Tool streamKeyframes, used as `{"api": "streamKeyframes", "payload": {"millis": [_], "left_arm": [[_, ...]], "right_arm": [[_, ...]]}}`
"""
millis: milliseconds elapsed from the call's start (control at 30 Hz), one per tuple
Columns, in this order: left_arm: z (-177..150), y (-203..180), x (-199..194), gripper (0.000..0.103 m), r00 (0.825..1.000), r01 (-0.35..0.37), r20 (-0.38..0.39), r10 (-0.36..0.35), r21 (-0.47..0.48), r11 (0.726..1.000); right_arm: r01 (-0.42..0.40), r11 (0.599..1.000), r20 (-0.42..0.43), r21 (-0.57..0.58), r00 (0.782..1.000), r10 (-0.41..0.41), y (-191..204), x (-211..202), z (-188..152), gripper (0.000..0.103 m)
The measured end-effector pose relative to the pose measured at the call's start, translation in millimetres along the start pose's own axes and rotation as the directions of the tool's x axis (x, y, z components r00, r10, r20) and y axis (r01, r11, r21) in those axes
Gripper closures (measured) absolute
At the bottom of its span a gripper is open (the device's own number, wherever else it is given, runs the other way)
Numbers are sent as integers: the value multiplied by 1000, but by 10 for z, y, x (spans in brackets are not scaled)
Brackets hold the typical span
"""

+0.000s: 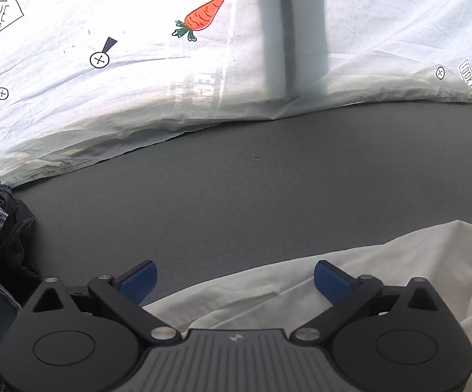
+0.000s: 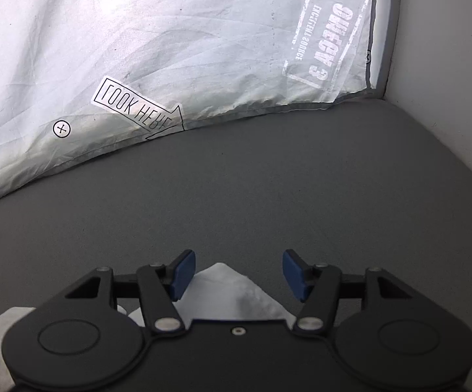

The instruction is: Fold clothes

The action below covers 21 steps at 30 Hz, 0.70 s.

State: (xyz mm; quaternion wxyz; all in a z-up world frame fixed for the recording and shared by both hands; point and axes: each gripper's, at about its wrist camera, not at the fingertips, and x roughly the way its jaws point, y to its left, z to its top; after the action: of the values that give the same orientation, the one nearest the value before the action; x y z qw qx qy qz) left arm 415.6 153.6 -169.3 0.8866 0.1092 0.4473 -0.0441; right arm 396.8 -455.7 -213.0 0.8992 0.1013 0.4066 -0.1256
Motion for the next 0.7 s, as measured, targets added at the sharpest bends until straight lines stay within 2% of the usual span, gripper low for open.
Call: {"api": "streamKeyframes", "payload": {"millis": [67, 200, 300, 333, 400, 433, 467, 533, 567, 600, 700], "left_arm": [[41, -46, 49, 2, 998, 56, -2, -56, 5, 998], [62, -163, 131, 1, 983, 177, -49, -176, 21, 984], [56, -297, 223, 1, 976, 200, -94, -194, 58, 978], [49, -334, 252, 1, 975, 201, -105, -194, 65, 977], [17, -365, 295, 3, 974, 202, -110, -196, 48, 978], [1, -375, 308, 5, 973, 209, -110, -204, 35, 977], [-16, -369, 301, 22, 969, 228, -105, -226, 12, 974], [-29, -341, 245, 55, 969, 237, -70, -238, -17, 971], [-19, -332, 189, 76, 973, 225, -45, -226, -23, 974], [-9, -322, 133, 85, 977, 213, -20, -213, -29, 977], [98, -230, -110, 90, 985, 154, 80, -150, -52, 987]], "right_arm": [[-30, 998, -7, 52, 1000, 30, -57, -12, -105, 36], [-77, 989, -3, 126, 997, 78, -157, -67, -243, 34], [-84, 990, -3, 113, 996, 85, -157, -73, -269, 34], [-82, 992, -9, 96, 997, 83, -140, -73, -262, 38], [-117, 991, -11, 62, 993, 118, -110, -89, -248, 60], [-134, 990, -2, 45, 991, 134, -84, -115, -243, 77], [-145, 989, 13, 25, 989, 144, -50, -151, -241, 92], [-122, 992, 69, -41, 990, 124, 27, -270, -219, 94], [-107, 992, 111, -63, 987, 113, 36, -357, -189, 95], [-87, 995, 159, -55, 983, 95, 8, -452, -142, 96], [-37, 997, 315, 74, 949, 12, -270, -769, 86, 96]]}}
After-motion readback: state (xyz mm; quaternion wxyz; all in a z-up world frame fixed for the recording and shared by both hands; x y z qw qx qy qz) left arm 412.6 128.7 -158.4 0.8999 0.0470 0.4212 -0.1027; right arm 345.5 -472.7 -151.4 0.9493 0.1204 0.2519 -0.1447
